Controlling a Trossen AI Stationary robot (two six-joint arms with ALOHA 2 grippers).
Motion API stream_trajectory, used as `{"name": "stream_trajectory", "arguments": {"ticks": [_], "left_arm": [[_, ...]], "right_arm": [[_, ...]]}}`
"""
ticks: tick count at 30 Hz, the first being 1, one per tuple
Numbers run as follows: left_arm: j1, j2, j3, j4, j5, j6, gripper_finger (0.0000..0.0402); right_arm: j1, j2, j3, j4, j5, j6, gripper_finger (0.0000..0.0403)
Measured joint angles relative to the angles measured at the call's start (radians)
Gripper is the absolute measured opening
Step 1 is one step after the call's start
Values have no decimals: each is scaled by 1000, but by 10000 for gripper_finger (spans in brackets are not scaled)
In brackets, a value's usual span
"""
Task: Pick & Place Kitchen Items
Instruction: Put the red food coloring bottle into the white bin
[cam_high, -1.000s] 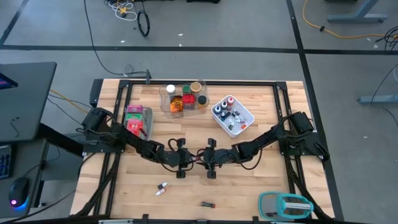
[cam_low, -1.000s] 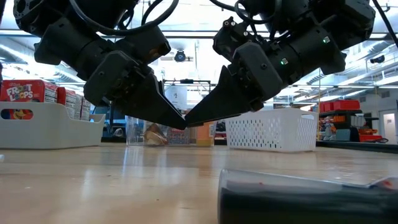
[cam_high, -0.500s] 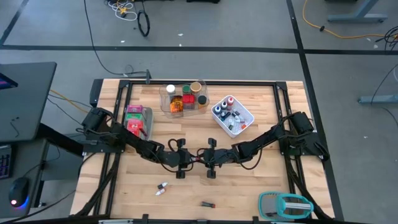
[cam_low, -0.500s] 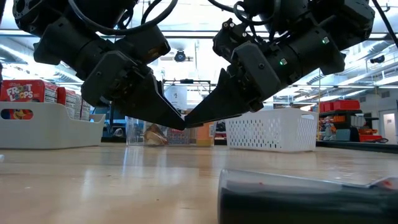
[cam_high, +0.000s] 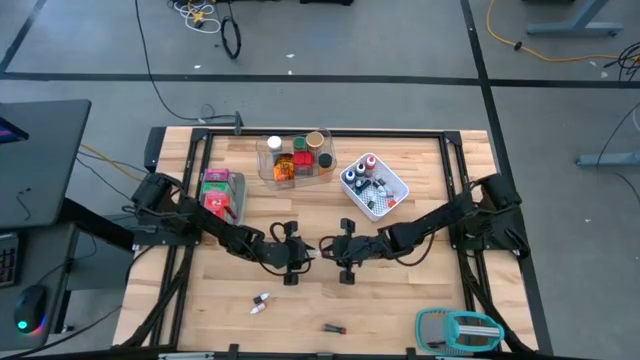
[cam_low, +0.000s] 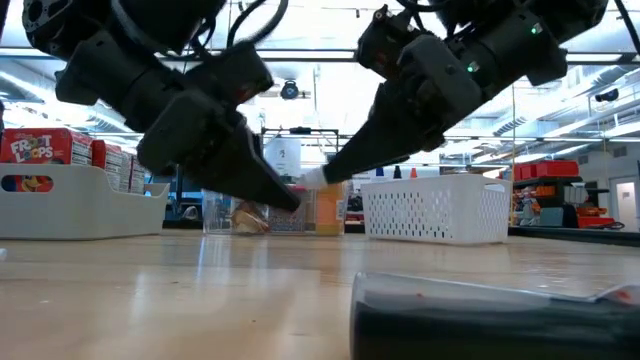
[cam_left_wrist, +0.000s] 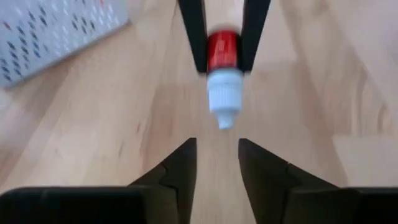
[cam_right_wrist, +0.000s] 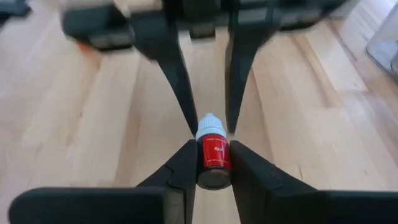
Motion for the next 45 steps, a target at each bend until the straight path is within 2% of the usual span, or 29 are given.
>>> {"name": "stream_trajectory", "arguments": {"ticks": [5,10,17,19,23,29,32,39,42,45], "left_arm": [[0,-2,2,5,-8,-5,172],[0,-2,3,-13,-5,-32,208],[0,-2,3,-39,-4,-48,219],[0,-2,3,-39,-3,-59,219],[0,-2,3,-39,23,-71,219],[-3,-2,29,-57,42,-63,219],[-3,-15,67,-129,75,-50,219],[-13,-59,183,-389,77,-39,219],[-18,-65,215,-428,77,-39,219],[-19,-65,225,-424,74,-39,219]], "right_arm": [[0,-66,0,-142,19,17,92],[0,-197,0,-370,180,25,88],[-9,-441,0,-699,472,155,94],[-22,-477,0,-794,505,209,94],[-67,-493,-7,-957,495,368,95],[-135,-488,-116,-889,434,439,97],[-159,-488,-162,-819,404,438,106],[-187,-488,-222,-722,391,405,154],[-186,-488,-225,-690,417,379,176],[-171,-488,-225,-590,411,279,192]]}}
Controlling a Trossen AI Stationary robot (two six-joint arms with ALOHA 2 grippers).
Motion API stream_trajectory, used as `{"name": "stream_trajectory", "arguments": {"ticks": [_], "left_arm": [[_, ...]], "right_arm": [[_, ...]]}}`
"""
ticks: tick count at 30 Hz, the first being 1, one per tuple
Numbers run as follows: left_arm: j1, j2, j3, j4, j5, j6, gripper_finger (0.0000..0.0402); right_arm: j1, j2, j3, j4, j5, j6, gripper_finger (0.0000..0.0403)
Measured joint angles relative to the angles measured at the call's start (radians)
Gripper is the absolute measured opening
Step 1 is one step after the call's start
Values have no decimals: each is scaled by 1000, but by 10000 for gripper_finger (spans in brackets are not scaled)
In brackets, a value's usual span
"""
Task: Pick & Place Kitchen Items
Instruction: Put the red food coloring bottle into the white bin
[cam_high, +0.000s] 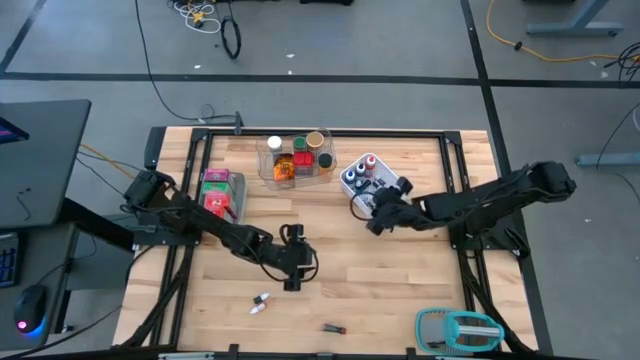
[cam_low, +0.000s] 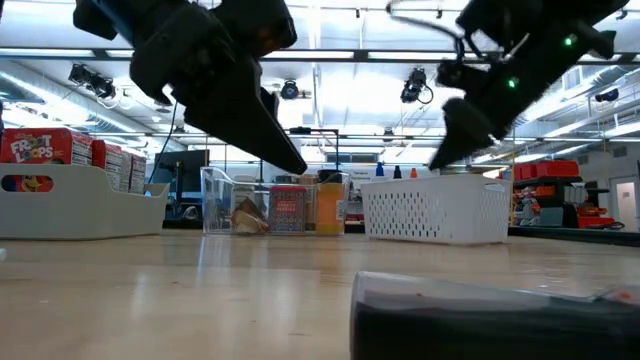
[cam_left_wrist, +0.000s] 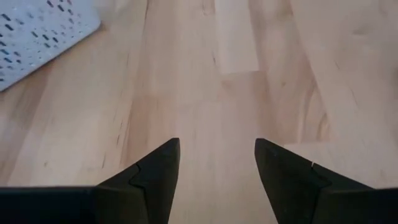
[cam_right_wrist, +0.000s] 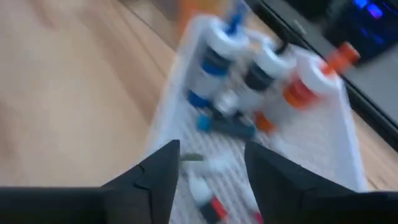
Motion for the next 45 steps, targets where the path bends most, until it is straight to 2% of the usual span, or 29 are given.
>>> {"name": "stream_trajectory", "arguments": {"ticks": [5,10,16,21,24,28,32,38,42,45], "left_arm": [[0,0,0,-38,-35,0,219],[-1,0,0,-87,-65,-45,219],[1,1,-1,-103,-106,-73,219],[2,1,-1,-101,-154,-77,219],[2,1,-1,-101,-157,-81,219],[2,1,-1,-101,-154,-106,219],[1,2,-2,-103,-150,-125,219],[1,2,-2,-104,-138,-131,219],[2,2,-2,-104,-138,-132,219],[1,2,-2,-104,-130,-132,219]], "right_arm": [[35,0,0,241,-32,-121,199],[116,0,1,465,-220,-271,198],[275,44,2,612,-254,-242,189],[415,178,5,755,-255,-160,188],[489,290,49,777,-254,-128,187],[547,449,143,777,-278,-175,188],[554,565,238,779,-383,-197,187],[539,667,312,780,-562,-178,187],[542,723,331,772,-552,-155,187],[549,751,332,766,-493,-133,187]]}}
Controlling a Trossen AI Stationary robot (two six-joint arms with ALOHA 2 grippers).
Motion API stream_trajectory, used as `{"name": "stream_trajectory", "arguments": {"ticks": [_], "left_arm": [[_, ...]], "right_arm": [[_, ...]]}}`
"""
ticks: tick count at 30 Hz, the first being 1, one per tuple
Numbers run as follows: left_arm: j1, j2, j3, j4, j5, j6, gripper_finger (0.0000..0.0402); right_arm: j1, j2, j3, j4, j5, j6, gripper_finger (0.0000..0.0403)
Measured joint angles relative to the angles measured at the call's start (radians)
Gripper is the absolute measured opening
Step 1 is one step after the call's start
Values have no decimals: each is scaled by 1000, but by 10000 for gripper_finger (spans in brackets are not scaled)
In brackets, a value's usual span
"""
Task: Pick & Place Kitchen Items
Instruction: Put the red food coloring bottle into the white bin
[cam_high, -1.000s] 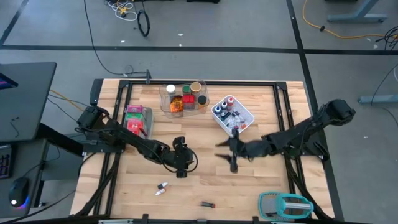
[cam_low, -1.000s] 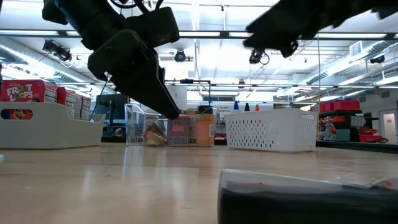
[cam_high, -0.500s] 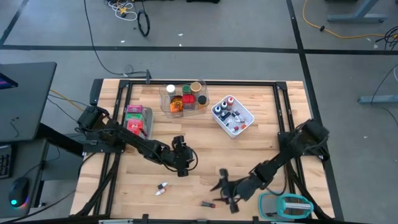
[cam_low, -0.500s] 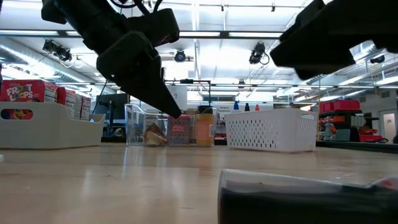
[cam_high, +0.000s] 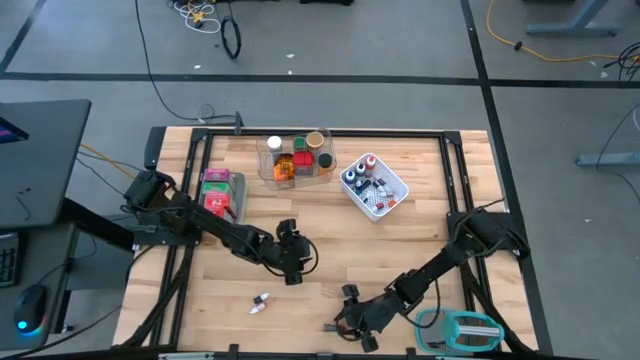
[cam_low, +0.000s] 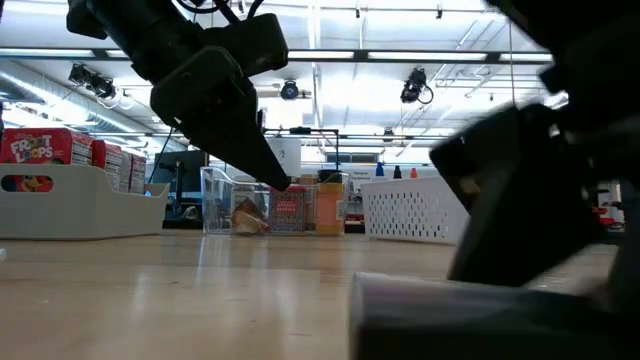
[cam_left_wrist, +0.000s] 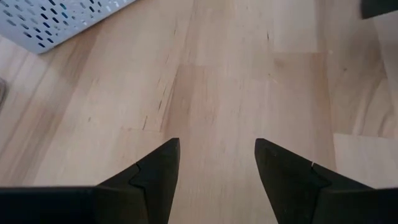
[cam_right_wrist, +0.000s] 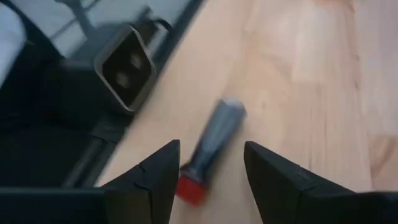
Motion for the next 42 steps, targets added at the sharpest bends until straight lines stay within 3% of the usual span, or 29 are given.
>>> {"name": "stream_trajectory", "arguments": {"ticks": [10,19,22,26,34,38,42], "left_arm": [[-2,0,0,2,11,8,219],[-2,0,0,3,10,10,219],[-2,0,0,5,10,10,219],[-2,0,0,8,10,9,219],[-2,0,0,10,10,8,219],[-2,0,0,15,10,8,219],[-2,0,0,21,10,10,219]], "right_arm": [[0,18,1,-25,58,-53,180],[-47,8,1,-50,53,-75,86],[-76,-26,1,-132,69,-70,71],[-133,-112,1,-349,76,-31,82],[-251,-356,0,-775,386,-38,93],[-323,-479,0,-1002,557,51,87],[-407,-554,0,-1193,648,181,93]]}}
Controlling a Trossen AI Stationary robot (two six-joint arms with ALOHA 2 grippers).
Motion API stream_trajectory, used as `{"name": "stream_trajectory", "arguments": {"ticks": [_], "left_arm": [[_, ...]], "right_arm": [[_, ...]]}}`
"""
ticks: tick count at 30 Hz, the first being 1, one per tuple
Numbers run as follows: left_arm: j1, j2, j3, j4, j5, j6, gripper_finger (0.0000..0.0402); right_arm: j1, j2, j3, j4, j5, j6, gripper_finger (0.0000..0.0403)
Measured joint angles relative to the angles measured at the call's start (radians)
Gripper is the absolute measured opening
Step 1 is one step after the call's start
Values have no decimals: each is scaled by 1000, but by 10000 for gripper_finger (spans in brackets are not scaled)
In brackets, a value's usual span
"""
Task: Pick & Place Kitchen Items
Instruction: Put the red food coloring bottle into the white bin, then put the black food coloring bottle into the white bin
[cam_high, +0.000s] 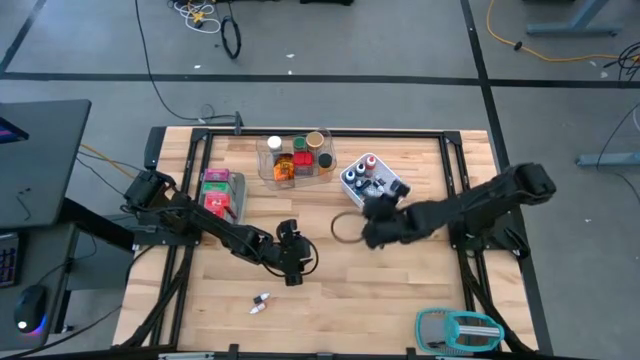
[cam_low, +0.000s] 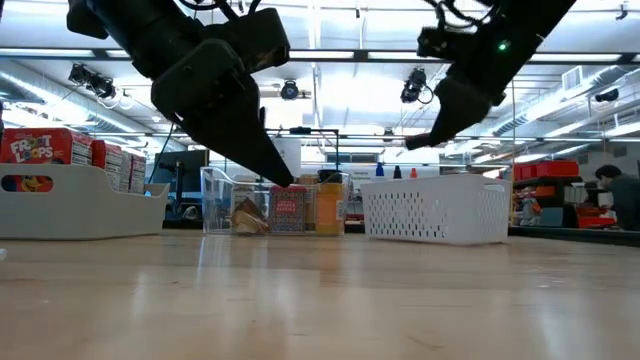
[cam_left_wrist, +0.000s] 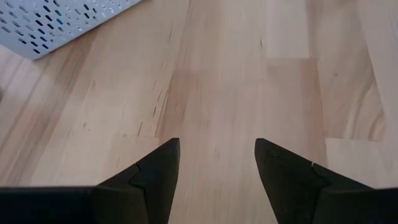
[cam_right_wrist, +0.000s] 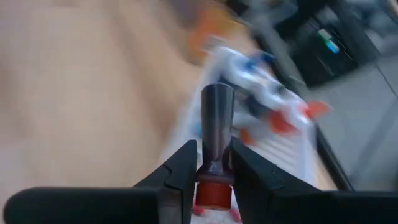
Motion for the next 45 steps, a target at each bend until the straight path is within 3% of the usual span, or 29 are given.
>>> {"name": "stream_trajectory", "arguments": {"ticks": [4,8,23,26,30,35,40,45], "left_arm": [[0,0,0,4,0,1,219],[0,0,0,6,0,1,219],[0,0,0,8,0,-2,219],[0,0,0,15,10,-24,219],[-7,-38,9,36,53,-29,219],[-28,-104,45,-82,68,-87,219],[-67,-138,110,-331,125,-229,219],[-123,-137,140,-533,210,-463,219]], "right_arm": [[-91,-13,0,-109,17,142,103],[-152,0,-11,-110,-22,163,111],[-191,3,-157,151,-32,163,178],[-180,3,-179,246,-5,141,183],[-158,3,-186,354,77,-3,176],[-132,3,-185,523,99,-149,163],[-88,3,-185,852,-1,-266,155],[-63,3,-185,1130,-261,-466,155]]}}
